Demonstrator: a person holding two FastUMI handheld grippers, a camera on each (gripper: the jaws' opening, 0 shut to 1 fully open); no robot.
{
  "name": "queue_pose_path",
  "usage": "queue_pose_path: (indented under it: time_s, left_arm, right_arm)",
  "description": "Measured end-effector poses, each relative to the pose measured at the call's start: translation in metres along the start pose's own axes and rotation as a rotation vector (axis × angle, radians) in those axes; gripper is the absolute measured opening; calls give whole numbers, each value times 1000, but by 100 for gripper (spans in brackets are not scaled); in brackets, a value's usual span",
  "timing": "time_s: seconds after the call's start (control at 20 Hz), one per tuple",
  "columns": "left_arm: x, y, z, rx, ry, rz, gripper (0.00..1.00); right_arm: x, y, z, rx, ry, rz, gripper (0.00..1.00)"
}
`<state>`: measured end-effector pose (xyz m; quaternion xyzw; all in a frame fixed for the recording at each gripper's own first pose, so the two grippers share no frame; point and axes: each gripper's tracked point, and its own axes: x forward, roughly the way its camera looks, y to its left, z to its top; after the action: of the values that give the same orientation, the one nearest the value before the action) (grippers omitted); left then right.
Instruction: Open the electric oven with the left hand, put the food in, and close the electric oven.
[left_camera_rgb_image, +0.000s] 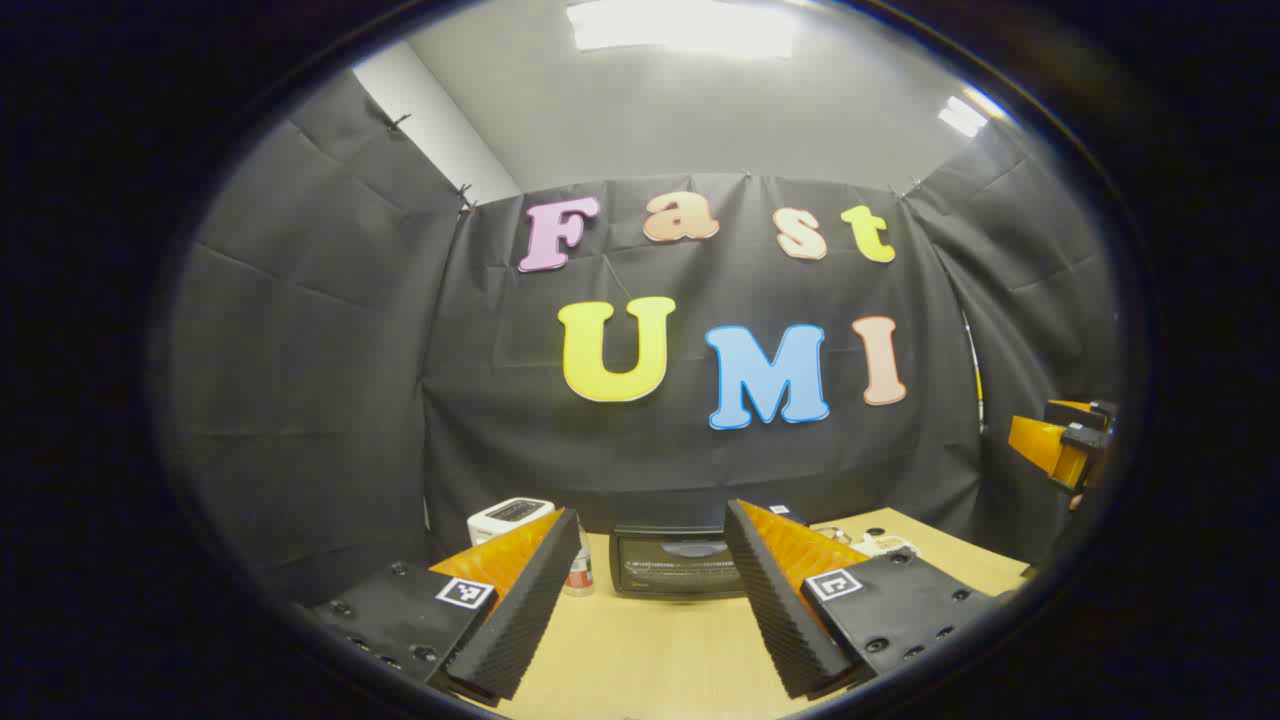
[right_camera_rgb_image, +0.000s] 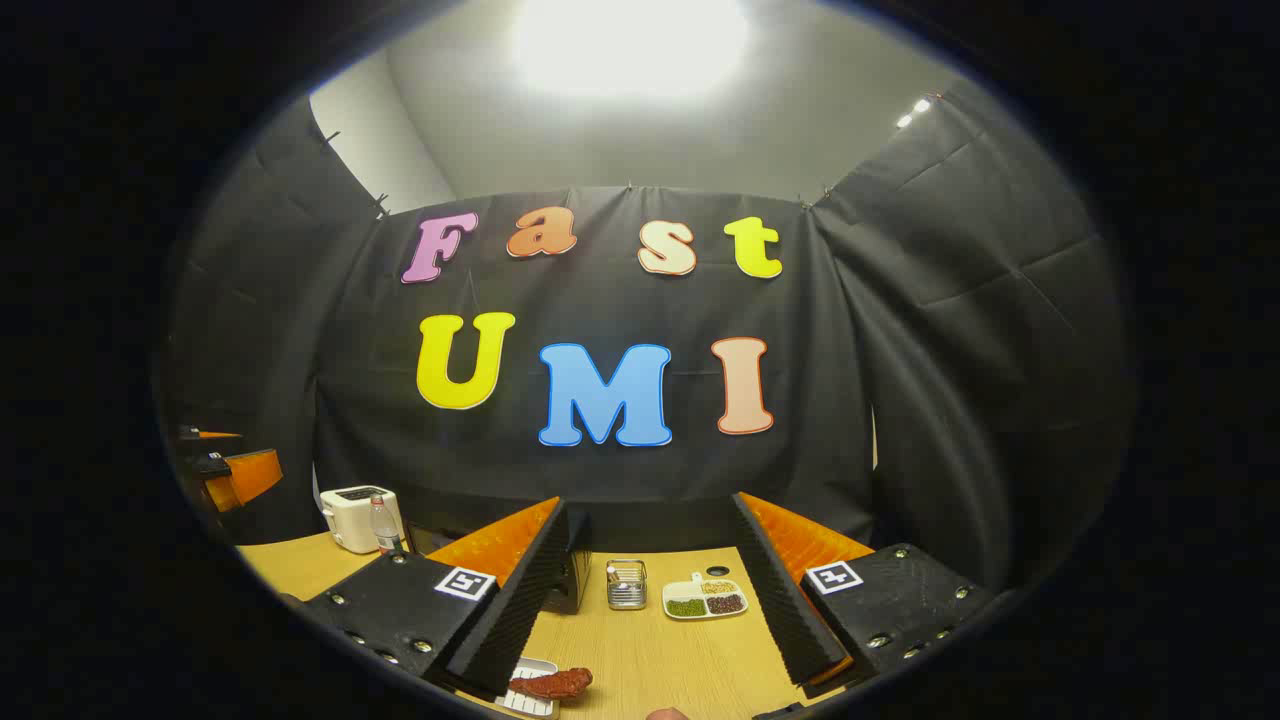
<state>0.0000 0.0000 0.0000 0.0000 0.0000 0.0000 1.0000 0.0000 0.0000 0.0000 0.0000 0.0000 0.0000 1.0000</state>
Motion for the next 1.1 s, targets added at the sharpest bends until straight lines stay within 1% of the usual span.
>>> queue_pose_path:
  time_s: [0.2,0.25,0.4,0.8,0.85,0.9,0.95,1.1]
  left_arm:
    - [-4,-2,1,-5,0,3,97]
    - [-4,-3,1,-4,-1,4,100]
    - [-6,-2,2,5,-6,12,100]
    - [-5,-14,8,22,-27,39,100]
    - [-2,-16,8,19,-26,45,97]
    - [3,-17,6,15,-24,50,100]
    - [6,-17,5,13,-25,55,100]
    - [19,-24,7,20,-38,55,100]
  right_arm:
    - [-2,-3,-3,0,9,4,97]
    - [-3,-3,-3,-2,7,6,97]
    - [-3,-7,-3,-18,-3,13,97]
    - [-8,-12,-6,-12,-8,69,97]
    - [-10,-13,-8,-4,-6,83,97]
    - [-11,-12,-12,3,-5,100,97]
    - [-12,-12,-14,4,-9,112,97]
    - [-13,-21,-23,-1,12,110,97]
